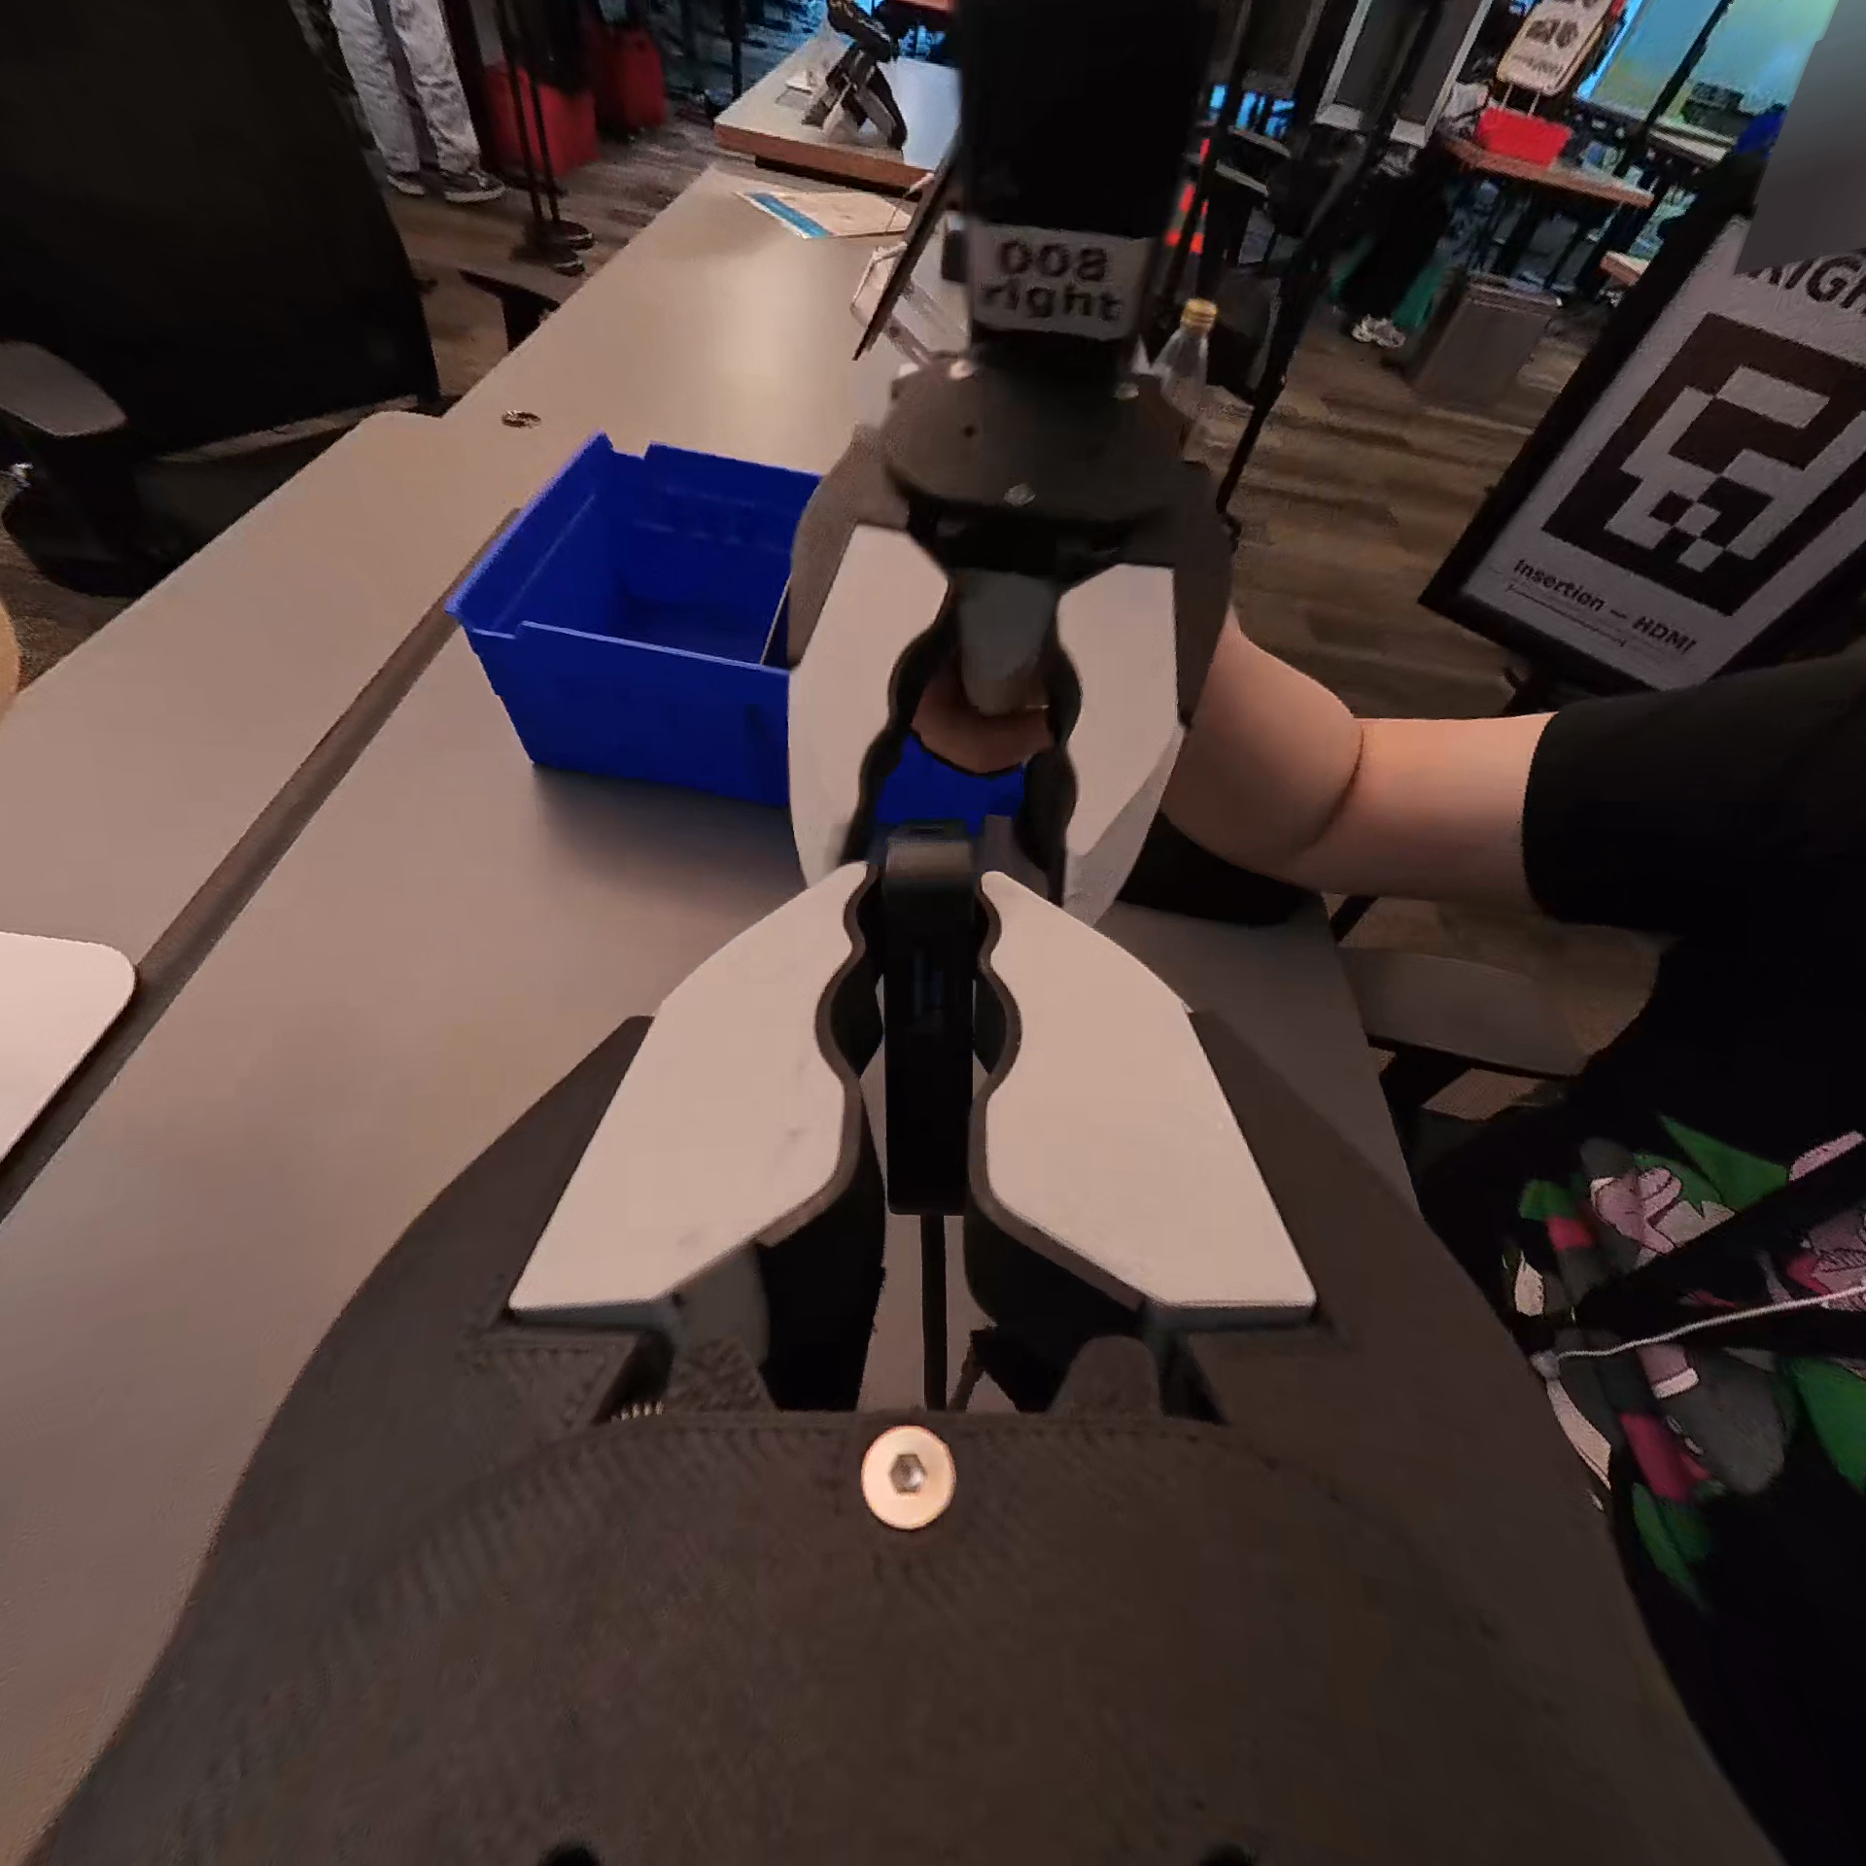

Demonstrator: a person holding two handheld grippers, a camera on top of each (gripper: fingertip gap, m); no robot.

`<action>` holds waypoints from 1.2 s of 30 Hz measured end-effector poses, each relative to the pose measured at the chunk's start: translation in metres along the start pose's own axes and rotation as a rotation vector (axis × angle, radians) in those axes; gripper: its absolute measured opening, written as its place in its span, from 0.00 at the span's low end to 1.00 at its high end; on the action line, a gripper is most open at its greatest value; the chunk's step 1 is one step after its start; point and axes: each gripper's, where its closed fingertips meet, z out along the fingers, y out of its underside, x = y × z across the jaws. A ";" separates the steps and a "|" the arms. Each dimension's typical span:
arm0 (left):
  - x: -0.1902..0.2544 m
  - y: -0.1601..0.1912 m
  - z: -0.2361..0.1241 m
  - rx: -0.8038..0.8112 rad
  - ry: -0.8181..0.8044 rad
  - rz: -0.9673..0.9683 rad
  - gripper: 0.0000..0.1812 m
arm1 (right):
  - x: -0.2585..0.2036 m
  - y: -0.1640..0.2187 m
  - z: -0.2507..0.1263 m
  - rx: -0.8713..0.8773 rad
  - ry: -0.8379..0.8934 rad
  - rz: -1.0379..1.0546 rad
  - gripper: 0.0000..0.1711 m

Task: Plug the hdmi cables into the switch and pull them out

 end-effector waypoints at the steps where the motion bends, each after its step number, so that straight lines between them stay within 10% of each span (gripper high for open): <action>1: 0.002 0.000 0.003 -0.005 0.006 0.003 0.07 | -0.002 0.003 0.003 -0.015 -0.033 0.021 0.24; 4: 0.008 -0.001 0.008 -0.008 0.023 0.019 0.07 | -0.006 0.008 0.006 -0.046 -0.077 0.015 0.09; 10: -0.008 -0.036 -0.023 0.224 -0.078 -0.042 0.16 | 0.019 -0.015 -0.029 0.083 0.055 0.006 0.09; 20: -0.007 -0.062 -0.088 0.431 -0.115 -0.043 0.16 | 0.080 -0.066 -0.267 0.811 0.556 -0.103 0.09; 28: -0.007 -0.052 -0.065 0.353 -0.068 -0.067 0.17 | 0.112 -0.001 -0.332 0.663 0.681 -0.073 0.09; 36: -0.007 -0.044 -0.049 0.301 -0.033 -0.095 0.17 | 0.136 0.060 -0.311 0.300 0.683 -0.124 0.09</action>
